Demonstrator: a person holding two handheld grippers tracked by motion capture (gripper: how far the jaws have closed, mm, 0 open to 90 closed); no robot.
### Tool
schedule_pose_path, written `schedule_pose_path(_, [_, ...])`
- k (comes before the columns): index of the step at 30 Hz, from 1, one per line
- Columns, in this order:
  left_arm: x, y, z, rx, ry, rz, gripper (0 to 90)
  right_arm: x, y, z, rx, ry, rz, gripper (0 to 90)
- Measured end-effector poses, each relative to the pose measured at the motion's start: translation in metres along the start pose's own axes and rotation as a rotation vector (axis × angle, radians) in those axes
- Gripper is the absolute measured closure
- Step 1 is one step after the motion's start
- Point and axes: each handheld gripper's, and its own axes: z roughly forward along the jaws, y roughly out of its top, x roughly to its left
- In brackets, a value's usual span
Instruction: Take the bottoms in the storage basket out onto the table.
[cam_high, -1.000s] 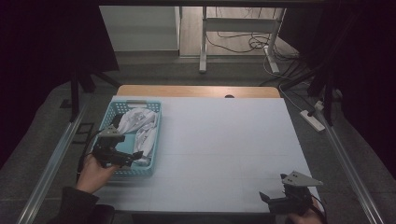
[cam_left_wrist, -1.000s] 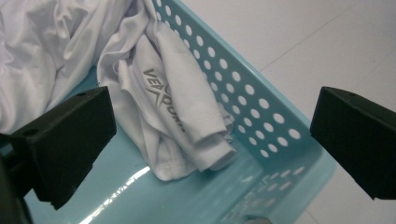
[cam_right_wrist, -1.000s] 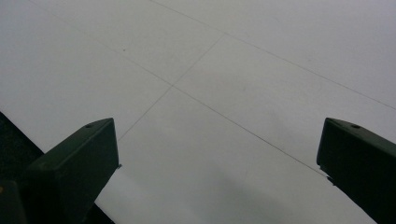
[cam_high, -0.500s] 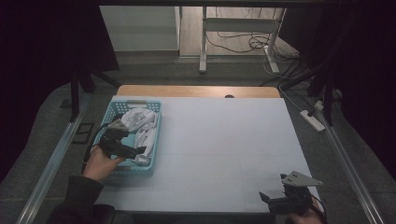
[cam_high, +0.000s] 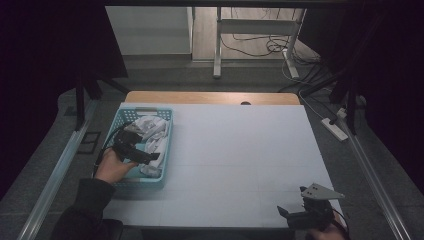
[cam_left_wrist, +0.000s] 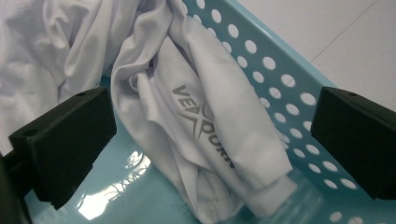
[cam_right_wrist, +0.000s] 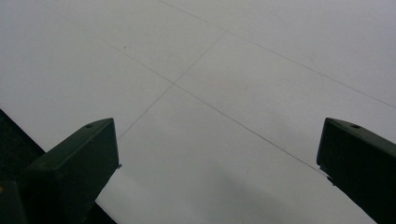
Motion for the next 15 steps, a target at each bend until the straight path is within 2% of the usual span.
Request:
schedule_pose_path(2, [0.003,0.001,0.005,0.004,-0.013,-0.002,0.0,0.000,0.000,0.000,0.000,0.000,0.000,0.0])
schedule_pose_path(7, [0.008,0.001,0.018,0.038,-0.012,-0.003,0.0,0.000,0.000,0.000,0.002,0.001,0.001,0.0])
schedule_pose_path(15, [0.011,-0.002,0.035,0.136,-0.002,0.024,0.0,0.000,0.000,0.000,0.003,0.005,0.001,0.0])
